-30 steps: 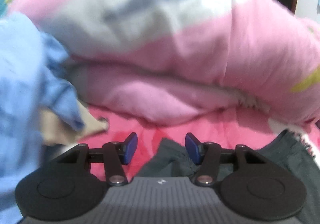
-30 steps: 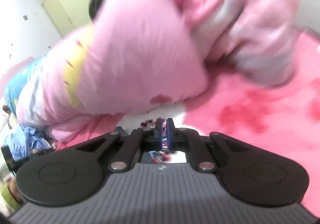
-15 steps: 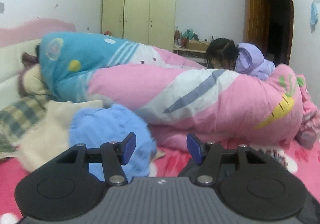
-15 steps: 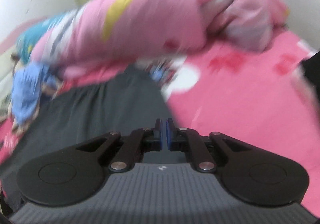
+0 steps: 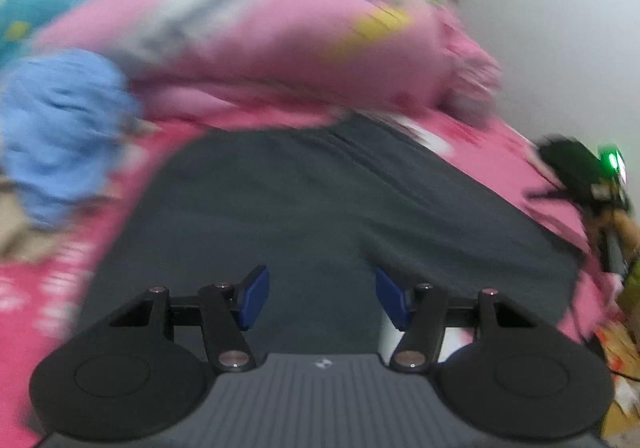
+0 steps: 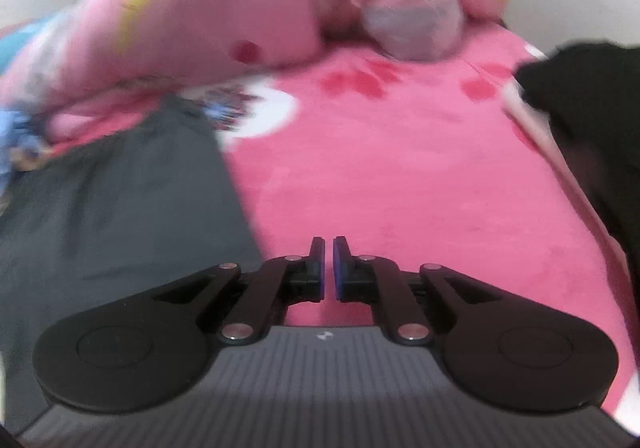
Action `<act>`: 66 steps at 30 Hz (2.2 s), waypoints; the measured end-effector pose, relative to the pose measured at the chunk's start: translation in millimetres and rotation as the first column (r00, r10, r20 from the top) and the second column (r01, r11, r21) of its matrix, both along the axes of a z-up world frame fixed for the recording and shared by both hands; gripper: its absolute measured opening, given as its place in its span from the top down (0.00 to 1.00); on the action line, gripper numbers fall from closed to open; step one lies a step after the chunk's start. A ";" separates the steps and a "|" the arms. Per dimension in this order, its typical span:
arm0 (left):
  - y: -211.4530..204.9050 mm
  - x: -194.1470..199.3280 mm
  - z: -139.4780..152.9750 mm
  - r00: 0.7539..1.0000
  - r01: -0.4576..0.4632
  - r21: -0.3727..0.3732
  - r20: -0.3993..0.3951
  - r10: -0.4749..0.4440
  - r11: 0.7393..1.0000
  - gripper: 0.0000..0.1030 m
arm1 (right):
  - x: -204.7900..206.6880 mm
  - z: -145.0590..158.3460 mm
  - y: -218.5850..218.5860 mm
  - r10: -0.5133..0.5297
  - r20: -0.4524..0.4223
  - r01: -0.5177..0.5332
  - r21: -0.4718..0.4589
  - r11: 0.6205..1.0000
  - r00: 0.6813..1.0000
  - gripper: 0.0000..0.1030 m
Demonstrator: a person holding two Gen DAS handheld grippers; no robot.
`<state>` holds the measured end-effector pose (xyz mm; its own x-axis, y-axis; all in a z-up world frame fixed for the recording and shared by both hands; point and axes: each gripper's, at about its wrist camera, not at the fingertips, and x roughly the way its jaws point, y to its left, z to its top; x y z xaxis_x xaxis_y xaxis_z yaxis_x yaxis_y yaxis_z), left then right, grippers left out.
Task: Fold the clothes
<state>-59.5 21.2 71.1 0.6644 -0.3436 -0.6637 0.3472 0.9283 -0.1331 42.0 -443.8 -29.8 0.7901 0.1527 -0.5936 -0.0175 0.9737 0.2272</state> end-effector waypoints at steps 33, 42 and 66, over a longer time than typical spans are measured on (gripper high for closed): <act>-165.9 -85.6 -85.9 0.870 0.463 0.222 0.069 -0.488 0.858 0.88 | -77.9 -13.4 -13.6 -0.080 -0.035 0.076 -0.091 0.993 0.996 0.98; -156.7 -98.3 -81.5 0.848 0.496 0.263 0.057 -0.526 0.828 0.54 | -87.9 4.8 -1.7 -0.107 0.032 0.111 -0.167 0.980 0.994 0.95; -123.3 -41.3 -98.8 0.889 0.448 -0.230 0.015 -0.457 0.864 0.37 | -3.6 26.9 134.7 0.413 -0.009 -0.404 -0.226 0.886 0.911 0.93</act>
